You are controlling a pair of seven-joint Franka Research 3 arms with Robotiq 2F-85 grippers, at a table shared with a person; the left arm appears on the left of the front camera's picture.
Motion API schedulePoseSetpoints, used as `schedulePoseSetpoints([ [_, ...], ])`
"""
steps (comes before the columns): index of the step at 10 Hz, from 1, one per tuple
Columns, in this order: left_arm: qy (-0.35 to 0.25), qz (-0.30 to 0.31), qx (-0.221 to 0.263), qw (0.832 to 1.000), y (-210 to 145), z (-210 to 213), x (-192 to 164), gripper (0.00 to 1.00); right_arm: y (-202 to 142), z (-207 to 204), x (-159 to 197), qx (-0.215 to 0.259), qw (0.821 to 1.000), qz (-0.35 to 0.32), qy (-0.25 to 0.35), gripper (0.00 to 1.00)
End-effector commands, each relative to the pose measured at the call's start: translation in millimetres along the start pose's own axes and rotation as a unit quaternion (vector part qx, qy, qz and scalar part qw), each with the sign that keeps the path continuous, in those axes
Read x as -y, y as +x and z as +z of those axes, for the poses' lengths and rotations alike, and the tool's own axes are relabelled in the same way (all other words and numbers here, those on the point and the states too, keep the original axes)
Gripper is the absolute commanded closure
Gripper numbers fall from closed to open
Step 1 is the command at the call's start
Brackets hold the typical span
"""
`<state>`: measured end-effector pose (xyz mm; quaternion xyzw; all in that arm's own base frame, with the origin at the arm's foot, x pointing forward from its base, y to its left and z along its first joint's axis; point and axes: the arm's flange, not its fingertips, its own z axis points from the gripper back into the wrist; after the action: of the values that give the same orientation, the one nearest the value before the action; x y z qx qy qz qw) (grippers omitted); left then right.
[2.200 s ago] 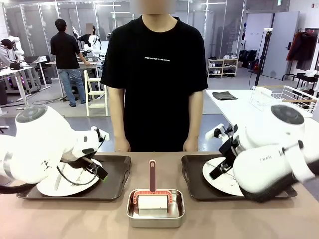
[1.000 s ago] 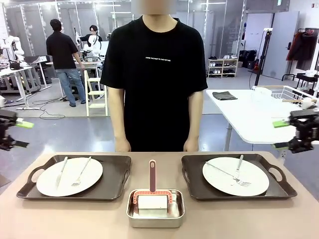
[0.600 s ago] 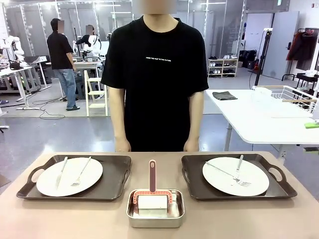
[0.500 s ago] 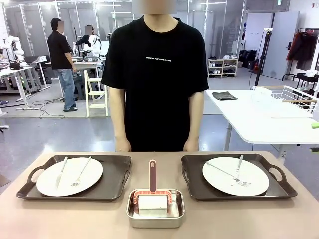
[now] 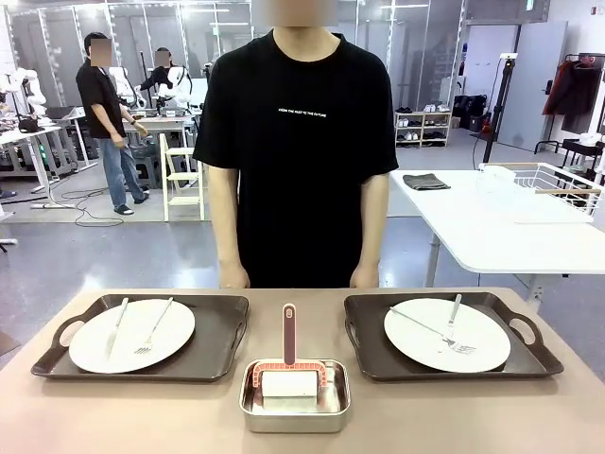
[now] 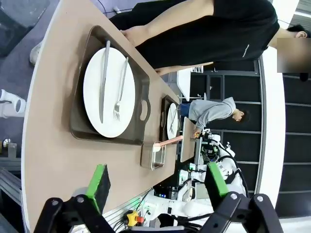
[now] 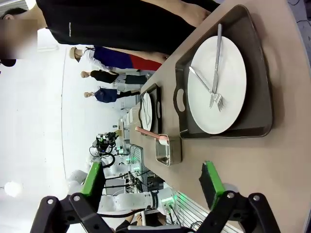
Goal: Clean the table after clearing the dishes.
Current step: When the left (or right) Handle tray is removed, use the left hand (or right hand) to clean the left (or right) side of the table with the Lint Roller.
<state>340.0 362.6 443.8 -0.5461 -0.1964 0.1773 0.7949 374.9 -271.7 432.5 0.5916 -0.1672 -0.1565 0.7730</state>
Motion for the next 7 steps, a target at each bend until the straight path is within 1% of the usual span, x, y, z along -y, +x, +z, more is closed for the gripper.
schedulePoseSetpoints([
  [1,-0.006,-0.001,0.003,1.0,0.1,-1.3,-1.7,0.0,0.2,3.7,-0.8,0.007,1.0,0.001,0.003,0.0],
  [7,-0.006,-0.001,0.003,1.0,0.1,-1.3,-1.7,0.0,0.2,3.7,-0.8,0.007,1.0,0.001,0.003,0.0],
])
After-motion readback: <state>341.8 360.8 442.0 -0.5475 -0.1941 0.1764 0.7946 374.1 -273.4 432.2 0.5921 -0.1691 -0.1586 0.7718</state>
